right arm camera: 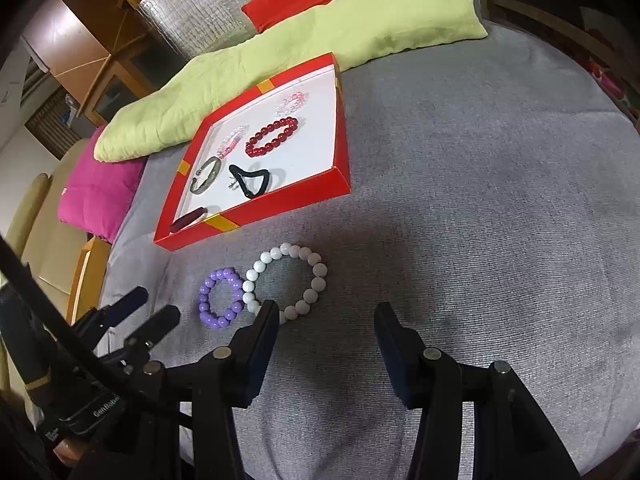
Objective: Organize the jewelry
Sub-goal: 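Withdraw both tools from the tray toward the purple and white bracelets, then grasp the purple bead bracelet with the left tool while the right grasps the white bead bracelet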
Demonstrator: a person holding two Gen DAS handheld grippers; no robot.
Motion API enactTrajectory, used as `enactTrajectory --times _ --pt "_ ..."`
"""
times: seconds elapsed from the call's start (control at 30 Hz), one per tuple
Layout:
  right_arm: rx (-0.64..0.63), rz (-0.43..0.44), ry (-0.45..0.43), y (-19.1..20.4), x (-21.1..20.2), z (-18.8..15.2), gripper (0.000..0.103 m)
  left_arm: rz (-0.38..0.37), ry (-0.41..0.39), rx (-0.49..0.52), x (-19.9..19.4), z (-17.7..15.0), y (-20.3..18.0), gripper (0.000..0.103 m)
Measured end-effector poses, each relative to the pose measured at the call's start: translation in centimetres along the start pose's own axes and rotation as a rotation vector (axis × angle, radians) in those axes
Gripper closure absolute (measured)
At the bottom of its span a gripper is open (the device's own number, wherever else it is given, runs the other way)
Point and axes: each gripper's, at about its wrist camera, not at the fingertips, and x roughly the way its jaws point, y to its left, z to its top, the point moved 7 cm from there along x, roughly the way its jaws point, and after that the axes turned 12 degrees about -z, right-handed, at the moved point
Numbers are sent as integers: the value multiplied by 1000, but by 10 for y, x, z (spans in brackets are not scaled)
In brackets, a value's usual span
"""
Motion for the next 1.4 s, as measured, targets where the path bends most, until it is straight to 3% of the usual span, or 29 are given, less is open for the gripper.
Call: enactTrajectory --times 0.17,0.4,0.6,0.8,1.1,1.4 --pt "22 -9 2 -7 1 1 50 -6 42 1 14 -6 -5 36" --pt "29 -18 7 -11 3 0 50 -119 82 -62 31 -10 -16 35" --pt "25 -22 8 -8 4 -1 50 -81 69 -31 36 -8 -14 33" --pt "15 -28 12 -1 9 -2 50 -102 45 -102 30 -8 5 33" --pt "-10 -38 -8 13 14 0 50 -60 46 -187 17 -15 45 33" --pt "-56 -105 -43 22 29 6 50 -40 23 -205 7 -18 57 33"
